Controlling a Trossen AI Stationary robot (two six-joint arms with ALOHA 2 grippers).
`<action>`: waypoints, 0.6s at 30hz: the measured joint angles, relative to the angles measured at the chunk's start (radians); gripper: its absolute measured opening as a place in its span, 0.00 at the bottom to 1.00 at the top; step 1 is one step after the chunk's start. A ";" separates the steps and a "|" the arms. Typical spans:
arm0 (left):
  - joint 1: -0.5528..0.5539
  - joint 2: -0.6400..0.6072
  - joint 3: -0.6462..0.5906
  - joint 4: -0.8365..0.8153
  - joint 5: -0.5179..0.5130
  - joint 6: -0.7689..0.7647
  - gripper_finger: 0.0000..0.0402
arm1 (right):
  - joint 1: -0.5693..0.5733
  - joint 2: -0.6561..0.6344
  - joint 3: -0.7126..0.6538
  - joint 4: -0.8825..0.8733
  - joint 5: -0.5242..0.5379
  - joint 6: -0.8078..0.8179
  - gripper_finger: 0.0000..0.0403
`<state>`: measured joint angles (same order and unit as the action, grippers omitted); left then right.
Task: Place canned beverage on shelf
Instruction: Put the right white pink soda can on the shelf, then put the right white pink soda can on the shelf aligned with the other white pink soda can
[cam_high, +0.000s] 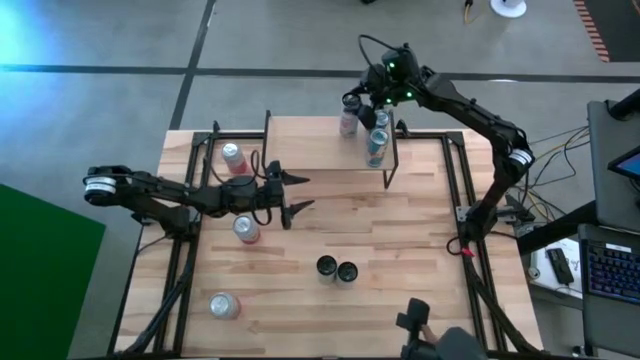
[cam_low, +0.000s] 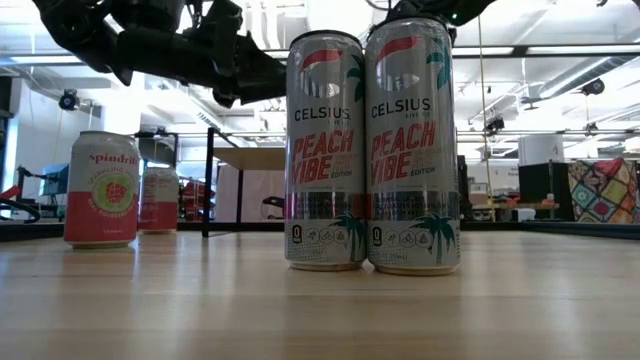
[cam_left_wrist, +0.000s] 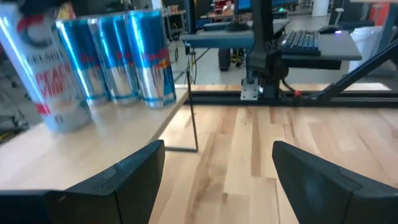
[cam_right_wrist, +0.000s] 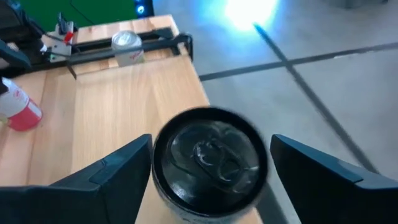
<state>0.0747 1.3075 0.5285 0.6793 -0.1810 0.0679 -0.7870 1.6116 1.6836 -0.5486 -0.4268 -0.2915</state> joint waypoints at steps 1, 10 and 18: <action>0.001 0.000 0.000 -0.011 -0.009 -0.003 0.71 | -0.003 -0.009 0.000 0.003 0.002 -0.001 0.79; -0.010 0.000 0.000 -0.069 -0.022 -0.029 0.71 | -0.012 -0.095 0.000 -0.003 0.007 0.022 0.77; -0.079 -0.022 0.000 -0.068 -0.021 -0.051 0.71 | 0.044 -0.254 -0.027 -0.067 0.000 0.120 0.75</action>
<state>-0.0041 1.2857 0.5285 0.6109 -0.2016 0.0171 -0.7435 1.3575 1.6569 -0.6160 -0.4268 -0.1713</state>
